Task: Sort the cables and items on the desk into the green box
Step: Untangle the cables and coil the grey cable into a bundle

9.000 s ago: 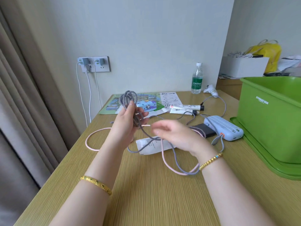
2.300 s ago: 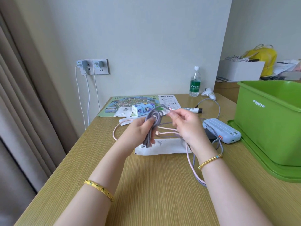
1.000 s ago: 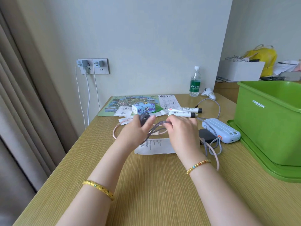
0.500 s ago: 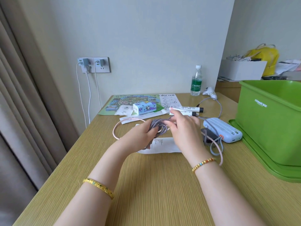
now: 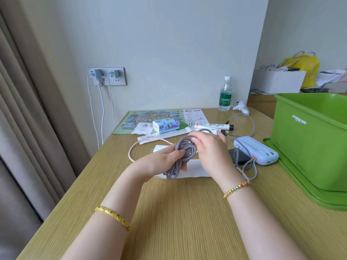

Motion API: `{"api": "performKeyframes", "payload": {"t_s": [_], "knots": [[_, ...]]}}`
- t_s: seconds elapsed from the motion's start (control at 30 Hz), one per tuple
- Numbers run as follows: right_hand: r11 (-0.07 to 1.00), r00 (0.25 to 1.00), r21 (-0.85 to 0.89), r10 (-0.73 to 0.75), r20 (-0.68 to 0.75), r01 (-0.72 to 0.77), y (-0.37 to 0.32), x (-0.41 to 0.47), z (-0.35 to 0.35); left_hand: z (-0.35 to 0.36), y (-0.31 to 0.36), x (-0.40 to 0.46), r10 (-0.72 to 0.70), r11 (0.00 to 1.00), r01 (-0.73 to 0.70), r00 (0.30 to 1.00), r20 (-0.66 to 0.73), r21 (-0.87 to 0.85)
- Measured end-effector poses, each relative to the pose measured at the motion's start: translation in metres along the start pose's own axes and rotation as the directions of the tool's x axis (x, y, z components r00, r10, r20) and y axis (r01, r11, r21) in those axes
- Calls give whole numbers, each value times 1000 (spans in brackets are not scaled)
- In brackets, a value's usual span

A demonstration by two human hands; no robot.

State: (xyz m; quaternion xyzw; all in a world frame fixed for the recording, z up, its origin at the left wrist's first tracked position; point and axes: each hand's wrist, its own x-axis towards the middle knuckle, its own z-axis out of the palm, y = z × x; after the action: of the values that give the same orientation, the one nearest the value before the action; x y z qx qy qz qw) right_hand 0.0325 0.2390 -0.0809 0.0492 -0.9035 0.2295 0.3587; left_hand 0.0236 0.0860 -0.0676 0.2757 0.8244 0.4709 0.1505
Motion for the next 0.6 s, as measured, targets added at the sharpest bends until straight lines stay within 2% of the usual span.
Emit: {"api": "performKeyframes", "payload": {"t_s": [0.13, 0.27, 0.33, 0.37, 0.43, 0.5, 0.6], "knots": [[1000, 999, 5, 0, -40, 1, 2, 0, 0, 2, 2, -1, 33, 998, -32, 999, 16, -53], [999, 999, -26, 36, -40, -38, 3, 1, -1, 0, 2, 3, 29, 983, -57, 986, -161, -172], [995, 997, -58, 80, -22, -81, 5, 1, -3, -2, 3, 7, -13, 952, -76, 958, -286, -296], [992, 994, -70, 108, -15, -108, 7, 1, -4, -5, 3, 9, -49, 910, -95, 941, -334, -403], [985, 987, -59, 162, -3, -162, 11, 2, -7, -15, 1, 11, -137, 764, -147, 915, -380, -628], [985, 984, -33, 173, 39, -171, 11, 4, -6, -21, -1, 12, -204, 677, -176, 888, -412, -714], [992, 978, -61, 118, 170, -109, 6, 2, -2, -18, -1, 13, -279, 523, -239, 859, -430, -818]]}}
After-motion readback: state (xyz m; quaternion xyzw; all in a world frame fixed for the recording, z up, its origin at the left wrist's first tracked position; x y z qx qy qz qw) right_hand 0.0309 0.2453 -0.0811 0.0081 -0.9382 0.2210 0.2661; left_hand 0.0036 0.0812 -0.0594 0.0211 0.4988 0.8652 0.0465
